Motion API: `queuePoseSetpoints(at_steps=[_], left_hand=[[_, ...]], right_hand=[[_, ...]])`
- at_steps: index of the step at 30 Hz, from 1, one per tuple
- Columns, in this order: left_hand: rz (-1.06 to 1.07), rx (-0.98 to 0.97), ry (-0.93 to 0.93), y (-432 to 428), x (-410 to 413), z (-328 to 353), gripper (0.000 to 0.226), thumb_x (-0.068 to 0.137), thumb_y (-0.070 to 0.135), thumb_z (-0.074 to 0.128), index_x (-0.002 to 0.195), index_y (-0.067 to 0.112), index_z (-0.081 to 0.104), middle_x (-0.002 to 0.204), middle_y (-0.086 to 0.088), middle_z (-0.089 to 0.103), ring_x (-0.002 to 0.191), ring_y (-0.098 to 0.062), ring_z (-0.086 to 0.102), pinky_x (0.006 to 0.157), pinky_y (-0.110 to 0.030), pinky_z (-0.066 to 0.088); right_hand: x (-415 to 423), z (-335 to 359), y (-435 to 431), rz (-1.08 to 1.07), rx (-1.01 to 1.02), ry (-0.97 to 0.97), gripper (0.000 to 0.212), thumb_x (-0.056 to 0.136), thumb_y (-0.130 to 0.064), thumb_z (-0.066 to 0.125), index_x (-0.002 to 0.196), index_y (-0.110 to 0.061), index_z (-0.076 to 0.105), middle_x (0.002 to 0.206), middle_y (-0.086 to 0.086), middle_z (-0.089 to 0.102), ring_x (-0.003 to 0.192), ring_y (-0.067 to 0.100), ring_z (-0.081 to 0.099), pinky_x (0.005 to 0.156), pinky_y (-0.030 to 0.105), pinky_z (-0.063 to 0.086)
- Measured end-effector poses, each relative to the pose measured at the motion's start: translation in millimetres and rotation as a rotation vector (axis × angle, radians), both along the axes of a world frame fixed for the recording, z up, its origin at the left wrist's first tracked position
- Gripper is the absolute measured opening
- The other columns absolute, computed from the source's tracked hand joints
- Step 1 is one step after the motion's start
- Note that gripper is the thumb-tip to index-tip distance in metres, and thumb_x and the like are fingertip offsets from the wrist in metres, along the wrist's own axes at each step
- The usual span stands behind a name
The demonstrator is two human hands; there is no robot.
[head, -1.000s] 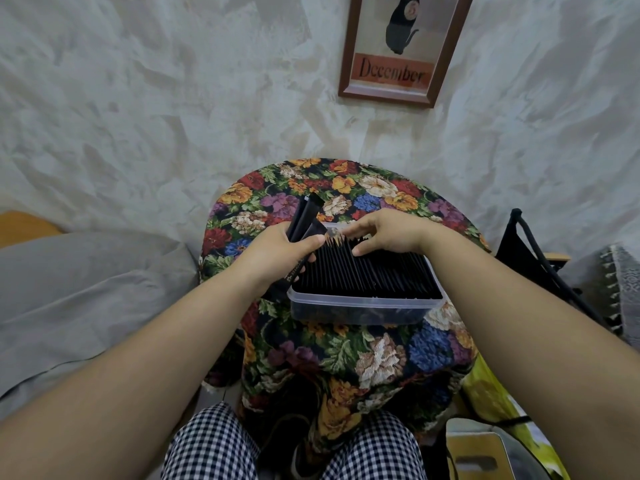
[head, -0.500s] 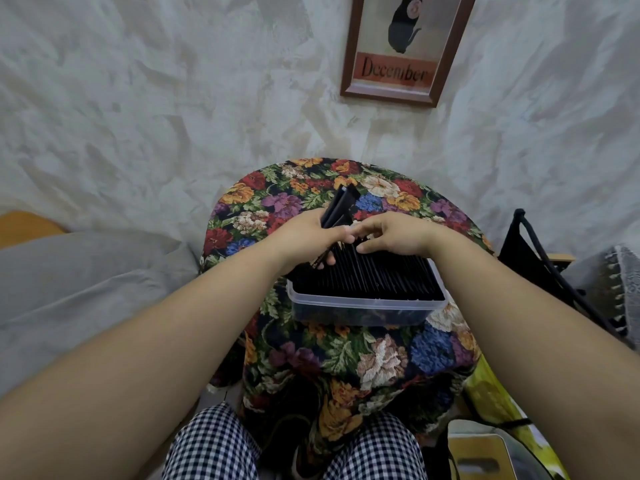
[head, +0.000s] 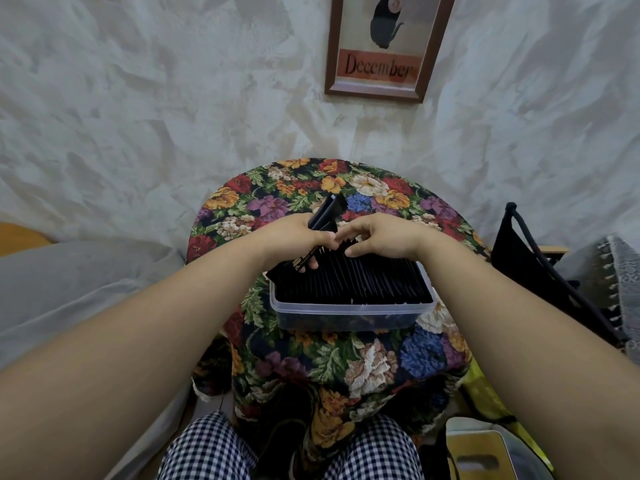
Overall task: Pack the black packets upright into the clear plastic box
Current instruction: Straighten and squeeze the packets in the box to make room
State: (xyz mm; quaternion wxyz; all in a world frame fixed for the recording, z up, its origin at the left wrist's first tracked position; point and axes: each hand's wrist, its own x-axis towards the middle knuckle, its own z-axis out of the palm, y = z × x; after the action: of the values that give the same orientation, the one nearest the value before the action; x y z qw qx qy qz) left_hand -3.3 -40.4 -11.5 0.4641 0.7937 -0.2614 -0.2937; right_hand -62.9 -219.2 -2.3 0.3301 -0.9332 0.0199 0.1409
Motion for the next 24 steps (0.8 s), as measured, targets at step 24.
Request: queuePoseSetpoints(at_steps=[24], left_hand=[[0.065, -0.041, 0.085, 7.3, -3.4, 3.3, 0.025, 0.092, 0.025, 0.059, 0.115, 0.015, 0.056, 0.117, -0.006, 0.064, 0.069, -0.014, 0.06, 0.05, -0.025, 0.047]], right_hand=[[-1.4, 0.3, 3.1, -0.008, -0.071, -0.075, 0.043, 0.085, -0.02, 0.07, 0.126, -0.021, 0.061, 0.133, -0.004, 0.056, 0.118, 0.006, 0.049, 0.093, 0.02, 0.034]])
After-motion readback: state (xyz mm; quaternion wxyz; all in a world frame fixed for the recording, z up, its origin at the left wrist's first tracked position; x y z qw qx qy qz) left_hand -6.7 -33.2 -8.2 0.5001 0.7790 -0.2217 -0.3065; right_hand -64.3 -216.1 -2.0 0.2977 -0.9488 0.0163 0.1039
